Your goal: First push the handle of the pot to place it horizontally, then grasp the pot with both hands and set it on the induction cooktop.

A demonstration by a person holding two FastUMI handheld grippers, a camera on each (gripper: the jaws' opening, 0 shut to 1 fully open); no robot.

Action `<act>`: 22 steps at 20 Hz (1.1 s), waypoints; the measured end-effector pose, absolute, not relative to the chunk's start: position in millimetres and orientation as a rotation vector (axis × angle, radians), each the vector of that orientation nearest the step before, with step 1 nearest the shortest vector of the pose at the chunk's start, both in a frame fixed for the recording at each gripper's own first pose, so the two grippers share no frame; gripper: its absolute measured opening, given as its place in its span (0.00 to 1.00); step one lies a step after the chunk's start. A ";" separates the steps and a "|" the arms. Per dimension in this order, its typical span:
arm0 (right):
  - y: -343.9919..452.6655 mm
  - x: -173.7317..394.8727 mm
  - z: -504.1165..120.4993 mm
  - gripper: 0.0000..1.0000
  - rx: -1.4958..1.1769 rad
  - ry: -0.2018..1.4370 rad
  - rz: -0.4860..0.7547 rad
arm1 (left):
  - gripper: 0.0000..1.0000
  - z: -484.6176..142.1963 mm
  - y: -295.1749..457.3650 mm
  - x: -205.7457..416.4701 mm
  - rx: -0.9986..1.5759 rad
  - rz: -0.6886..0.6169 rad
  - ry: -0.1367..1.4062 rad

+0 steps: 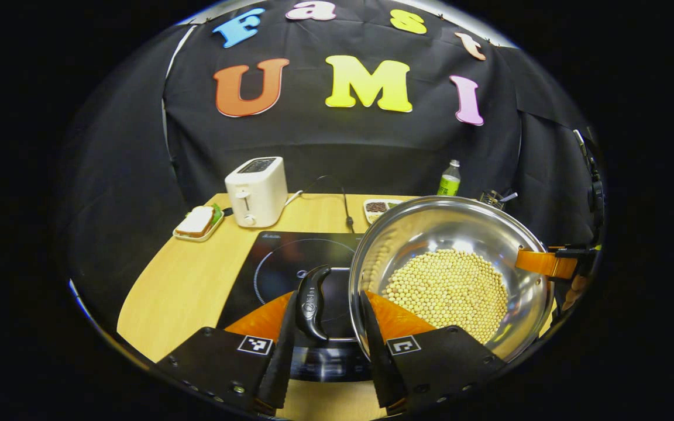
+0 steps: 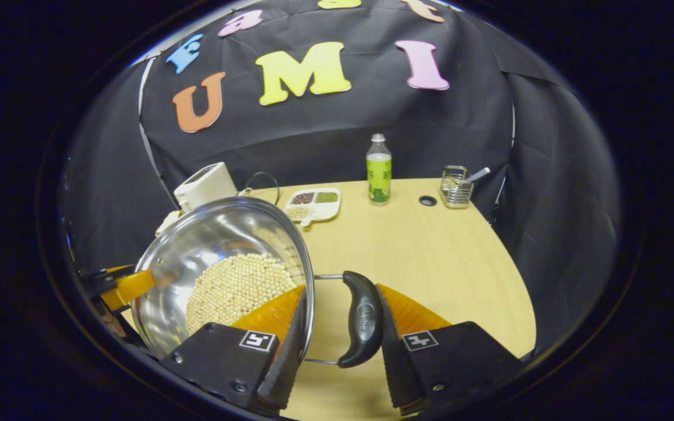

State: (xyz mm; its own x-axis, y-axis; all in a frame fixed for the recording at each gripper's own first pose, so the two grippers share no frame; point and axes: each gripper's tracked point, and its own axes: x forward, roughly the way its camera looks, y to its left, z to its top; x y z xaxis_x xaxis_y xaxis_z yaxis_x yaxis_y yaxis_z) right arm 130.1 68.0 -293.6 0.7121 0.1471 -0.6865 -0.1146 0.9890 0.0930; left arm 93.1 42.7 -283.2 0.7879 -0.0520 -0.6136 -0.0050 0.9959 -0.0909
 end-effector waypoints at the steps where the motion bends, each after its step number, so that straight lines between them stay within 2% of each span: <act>1: 79.4 131.5 -298.2 0.63 0.040 0.772 0.163 | 0.55 -285.0 51.9 93.0 -0.094 -0.009 0.666; 8: 153.9 156.5 -314.2 0.65 0.049 0.796 0.253 | 0.56 -292.8 115.9 95.6 -0.095 0.094 0.679; 15: 195.1 202.2 -320.1 0.64 0.048 0.792 0.248 | 0.56 -301.2 151.6 141.3 -0.092 0.103 0.710; 22: 222.9 234.5 -353.1 0.64 0.049 0.846 0.232 | 0.56 -328.8 175.2 176.3 -0.096 0.130 0.770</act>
